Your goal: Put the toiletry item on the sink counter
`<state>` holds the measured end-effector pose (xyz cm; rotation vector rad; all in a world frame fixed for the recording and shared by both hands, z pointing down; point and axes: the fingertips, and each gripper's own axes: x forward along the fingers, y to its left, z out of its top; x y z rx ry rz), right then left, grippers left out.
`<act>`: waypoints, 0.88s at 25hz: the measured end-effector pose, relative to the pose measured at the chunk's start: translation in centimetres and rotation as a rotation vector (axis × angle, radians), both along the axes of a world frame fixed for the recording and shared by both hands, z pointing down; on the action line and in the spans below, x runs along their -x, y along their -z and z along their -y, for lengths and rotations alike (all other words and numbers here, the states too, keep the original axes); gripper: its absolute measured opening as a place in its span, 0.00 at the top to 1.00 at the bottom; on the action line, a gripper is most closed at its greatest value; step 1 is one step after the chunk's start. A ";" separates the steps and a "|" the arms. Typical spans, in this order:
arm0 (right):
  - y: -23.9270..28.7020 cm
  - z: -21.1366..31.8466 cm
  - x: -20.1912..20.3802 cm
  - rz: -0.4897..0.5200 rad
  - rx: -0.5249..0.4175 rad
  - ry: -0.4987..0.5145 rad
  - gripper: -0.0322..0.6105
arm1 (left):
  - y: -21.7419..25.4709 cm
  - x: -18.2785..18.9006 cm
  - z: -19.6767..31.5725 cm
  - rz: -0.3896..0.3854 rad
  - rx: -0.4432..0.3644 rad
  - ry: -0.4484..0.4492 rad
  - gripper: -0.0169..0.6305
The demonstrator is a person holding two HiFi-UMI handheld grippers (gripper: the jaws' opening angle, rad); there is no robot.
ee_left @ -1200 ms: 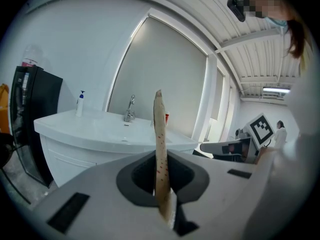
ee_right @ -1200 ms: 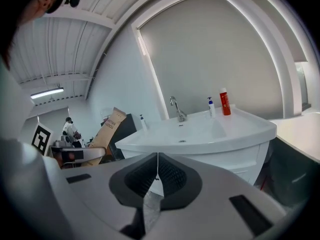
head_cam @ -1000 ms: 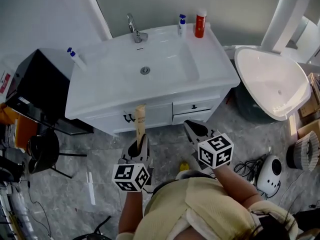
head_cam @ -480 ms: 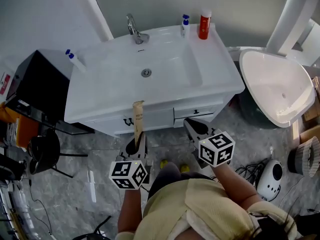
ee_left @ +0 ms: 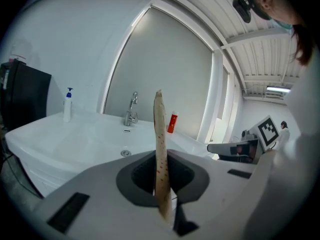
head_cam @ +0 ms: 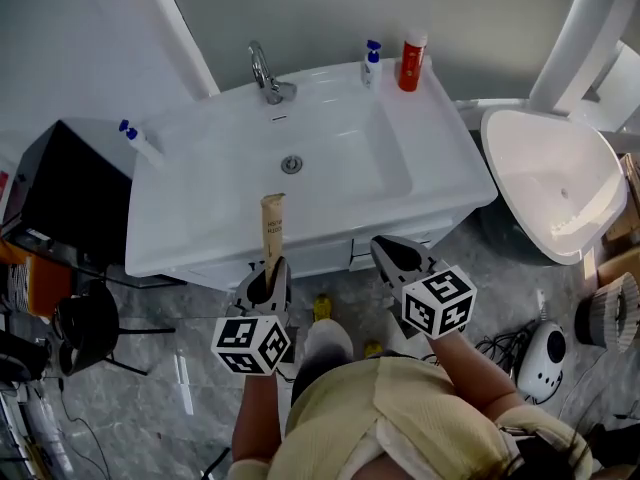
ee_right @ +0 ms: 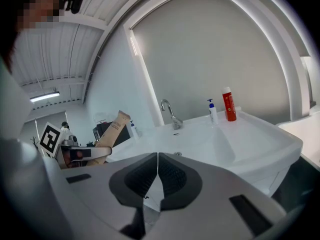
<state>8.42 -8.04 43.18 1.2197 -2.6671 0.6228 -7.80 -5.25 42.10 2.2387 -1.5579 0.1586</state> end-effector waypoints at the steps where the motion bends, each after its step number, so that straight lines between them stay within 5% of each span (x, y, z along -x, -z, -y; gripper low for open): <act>1: 0.2 0.7 0.5 -0.003 -0.005 0.000 0.91 | 0.1 0.4 0.8 -0.003 0.000 -0.003 0.91; 22: 0.0 13.0 9.2 -0.026 0.006 -0.046 0.91 | -0.1 8.6 13.4 -0.034 0.021 -0.054 0.91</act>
